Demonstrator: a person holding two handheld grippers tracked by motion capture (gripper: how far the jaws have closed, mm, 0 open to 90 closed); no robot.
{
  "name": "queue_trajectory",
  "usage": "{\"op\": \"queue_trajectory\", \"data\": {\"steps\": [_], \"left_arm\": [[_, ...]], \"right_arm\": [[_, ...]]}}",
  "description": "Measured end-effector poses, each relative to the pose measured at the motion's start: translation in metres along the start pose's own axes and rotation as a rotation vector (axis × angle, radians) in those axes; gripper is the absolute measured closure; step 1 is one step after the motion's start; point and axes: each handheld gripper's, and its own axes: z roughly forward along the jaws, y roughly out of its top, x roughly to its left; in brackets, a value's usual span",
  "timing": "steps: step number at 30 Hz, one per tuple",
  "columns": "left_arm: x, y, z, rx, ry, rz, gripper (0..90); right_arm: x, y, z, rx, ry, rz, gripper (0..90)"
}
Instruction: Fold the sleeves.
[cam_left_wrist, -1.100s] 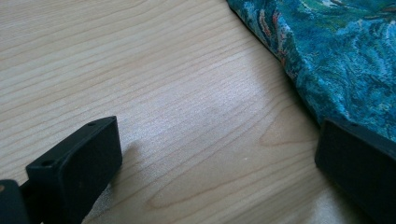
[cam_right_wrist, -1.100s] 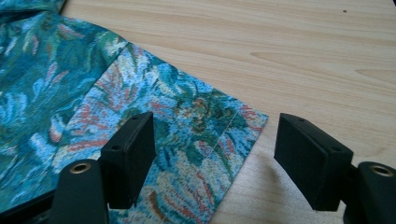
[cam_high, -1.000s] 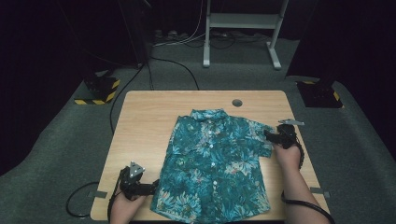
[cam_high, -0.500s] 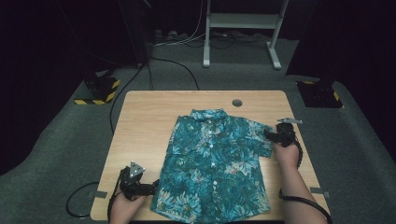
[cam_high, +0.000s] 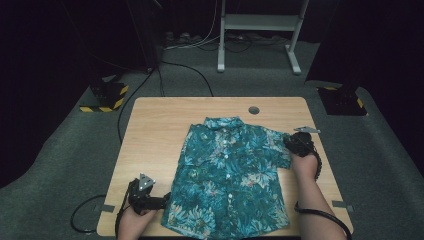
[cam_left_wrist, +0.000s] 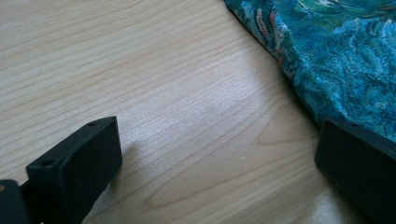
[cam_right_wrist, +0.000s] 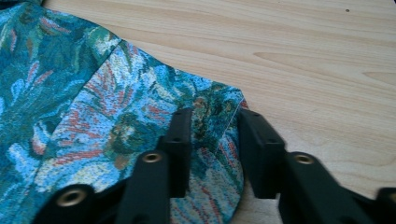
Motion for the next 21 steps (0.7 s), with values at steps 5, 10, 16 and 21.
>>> {"op": "queue_trajectory", "data": {"steps": [5, 10, 16, 21], "left_arm": [[-0.001, 0.000, 0.000, 0.000, 0.000, -0.001, 0.8], [-0.001, 0.000, 0.000, -0.001, -0.001, 0.001, 0.8], [-0.001, 0.000, 0.000, -0.001, -0.004, 0.003, 0.8], [-0.001, 0.000, 0.000, -0.001, -0.006, 0.006, 0.9]], "right_arm": [[0.008, 0.000, 0.000, -0.001, -0.011, -0.021, 86.9], [0.012, 0.000, -0.001, -0.009, -0.027, 0.005, 87.5], [0.014, 0.007, -0.010, -0.050, -0.023, 0.012, 87.4], [0.022, 0.013, -0.018, -0.076, -0.026, -0.002, 87.3]]}}
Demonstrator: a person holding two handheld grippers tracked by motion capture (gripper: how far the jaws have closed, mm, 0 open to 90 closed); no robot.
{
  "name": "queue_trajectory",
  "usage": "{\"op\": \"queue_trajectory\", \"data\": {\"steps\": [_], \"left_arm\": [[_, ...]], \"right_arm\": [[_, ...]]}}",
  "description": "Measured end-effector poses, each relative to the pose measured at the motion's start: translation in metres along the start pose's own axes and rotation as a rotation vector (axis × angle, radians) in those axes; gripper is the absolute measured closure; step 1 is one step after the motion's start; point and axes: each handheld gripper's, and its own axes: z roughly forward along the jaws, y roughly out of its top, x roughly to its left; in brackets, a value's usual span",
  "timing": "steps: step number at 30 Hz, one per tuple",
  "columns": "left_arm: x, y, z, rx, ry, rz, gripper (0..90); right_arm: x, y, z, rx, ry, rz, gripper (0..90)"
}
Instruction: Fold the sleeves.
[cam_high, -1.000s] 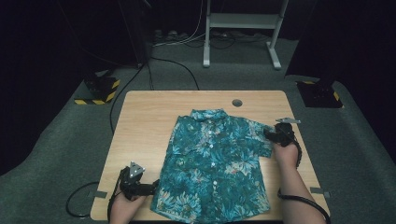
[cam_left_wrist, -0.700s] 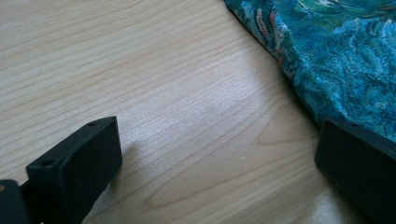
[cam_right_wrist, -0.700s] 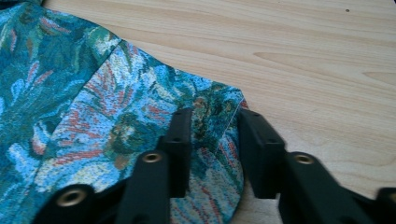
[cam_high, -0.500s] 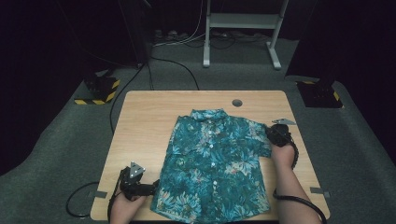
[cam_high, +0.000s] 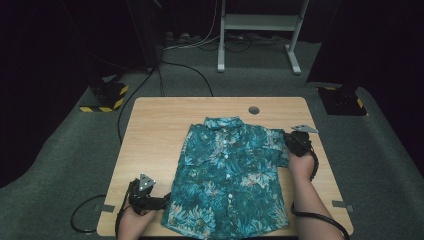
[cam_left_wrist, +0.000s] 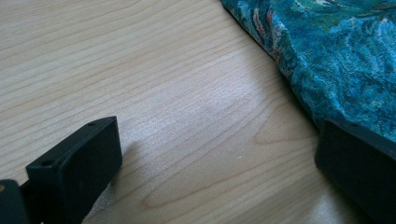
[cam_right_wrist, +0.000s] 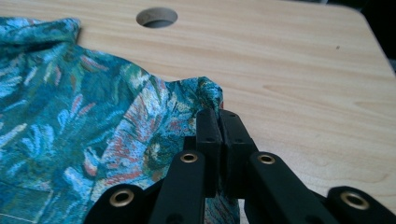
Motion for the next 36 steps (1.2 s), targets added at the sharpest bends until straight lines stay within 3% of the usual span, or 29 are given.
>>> {"op": "queue_trajectory", "data": {"steps": [10, 20, 26, 36], "left_arm": [[0.001, 0.000, 0.000, -0.003, -0.010, -0.009, 0.9], [0.002, 0.000, -0.001, -0.007, -0.021, -0.011, 0.8], [0.002, 0.000, -0.001, -0.008, -0.023, -0.011, 0.8], [0.002, 0.000, -0.001, -0.007, -0.022, -0.010, 0.9]], "right_arm": [[0.017, 0.016, -0.018, -0.039, 0.004, -0.017, 87.2], [0.041, 0.031, -0.035, -0.061, -0.020, -0.095, 86.9], [0.043, 0.036, -0.040, -0.056, -0.043, -0.121, 86.4], [0.064, 0.034, -0.043, -0.082, 0.004, -0.114, 86.1]]}}
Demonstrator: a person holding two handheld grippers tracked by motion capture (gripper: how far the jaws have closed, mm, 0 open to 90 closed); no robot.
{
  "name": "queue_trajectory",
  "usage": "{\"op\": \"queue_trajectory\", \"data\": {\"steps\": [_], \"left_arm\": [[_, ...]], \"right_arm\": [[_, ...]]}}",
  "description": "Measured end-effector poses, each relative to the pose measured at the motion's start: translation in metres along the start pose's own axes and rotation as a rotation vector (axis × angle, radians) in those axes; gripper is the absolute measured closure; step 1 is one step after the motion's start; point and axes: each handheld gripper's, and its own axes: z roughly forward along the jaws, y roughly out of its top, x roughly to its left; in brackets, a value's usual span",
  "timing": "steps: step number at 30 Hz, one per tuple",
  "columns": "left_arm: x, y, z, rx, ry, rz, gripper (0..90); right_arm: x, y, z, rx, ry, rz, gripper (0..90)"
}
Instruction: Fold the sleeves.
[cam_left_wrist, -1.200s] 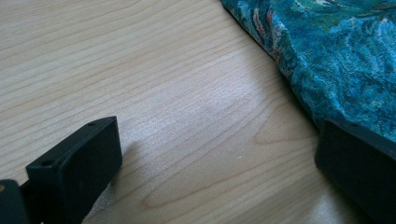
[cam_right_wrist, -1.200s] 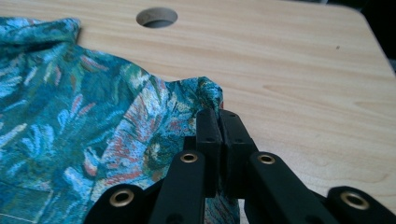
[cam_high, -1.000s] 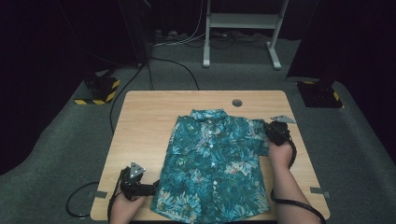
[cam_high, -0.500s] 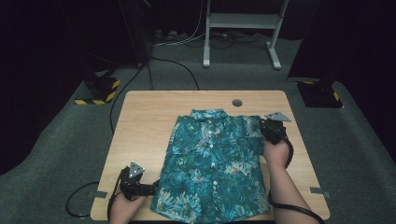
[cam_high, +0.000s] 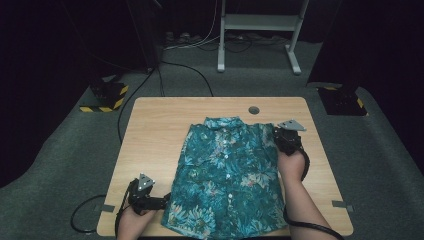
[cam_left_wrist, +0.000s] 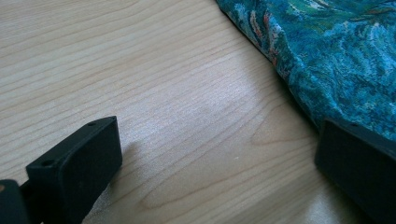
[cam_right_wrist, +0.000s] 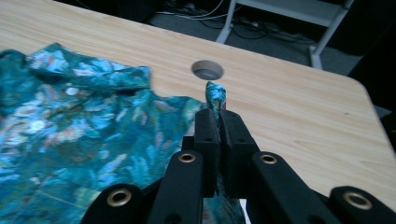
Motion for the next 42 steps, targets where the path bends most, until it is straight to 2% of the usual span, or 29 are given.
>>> {"op": "queue_trajectory", "data": {"steps": [10, 18, 32, 42], "left_arm": [[0.000, 0.000, 0.000, 0.000, -0.002, 0.000, 0.8], [0.000, 0.000, 0.000, -0.003, -0.006, -0.001, 0.9], [0.000, 0.000, 0.000, -0.003, -0.015, 0.005, 0.9], [0.000, -0.001, -0.001, -0.003, -0.015, 0.006, 0.9]], "right_arm": [[0.033, -0.016, 0.013, 0.035, 0.069, 0.017, 85.4], [0.052, -0.021, 0.023, 0.048, 0.106, 0.030, 84.4], [0.066, -0.033, 0.041, 0.105, 0.136, 0.039, 83.6], [0.073, -0.034, 0.054, 0.163, 0.156, 0.016, 82.2]]}}
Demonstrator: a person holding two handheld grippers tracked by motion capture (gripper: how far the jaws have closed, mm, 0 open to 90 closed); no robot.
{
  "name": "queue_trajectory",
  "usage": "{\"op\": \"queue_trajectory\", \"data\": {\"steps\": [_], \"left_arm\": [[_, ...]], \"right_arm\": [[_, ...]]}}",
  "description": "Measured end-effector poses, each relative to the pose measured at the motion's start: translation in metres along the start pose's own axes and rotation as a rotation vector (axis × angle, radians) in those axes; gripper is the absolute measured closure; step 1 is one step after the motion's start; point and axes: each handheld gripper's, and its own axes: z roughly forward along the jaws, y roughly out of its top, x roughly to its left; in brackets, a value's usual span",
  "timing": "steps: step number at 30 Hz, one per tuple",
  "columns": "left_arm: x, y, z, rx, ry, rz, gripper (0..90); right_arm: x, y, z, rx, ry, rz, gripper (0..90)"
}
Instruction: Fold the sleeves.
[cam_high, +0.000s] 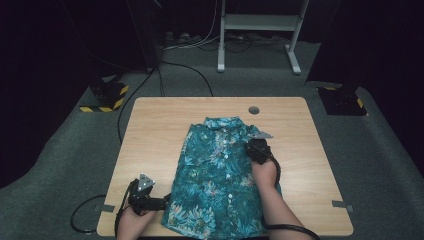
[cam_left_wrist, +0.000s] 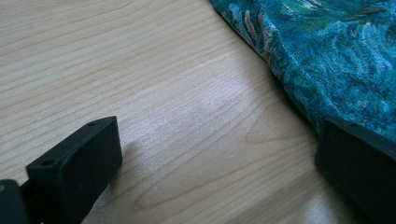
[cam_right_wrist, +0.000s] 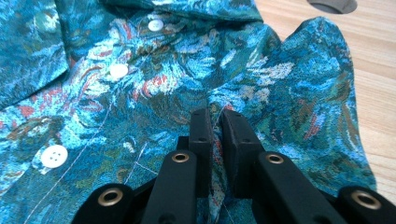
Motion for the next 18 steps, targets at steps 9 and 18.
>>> {"op": "queue_trajectory", "data": {"steps": [9, 18], "left_arm": [[-0.0001, 0.0000, -0.0001, 0.001, -0.001, 0.001, 0.9], [0.0002, -0.0002, -0.0002, -0.001, -0.004, -0.002, 0.9]], "right_arm": [[0.0003, -0.0027, 0.0049, 0.020, 0.006, -0.002, 81.9], [0.0013, -0.0029, 0.0048, 0.018, 0.016, 0.009, 74.3]]}}
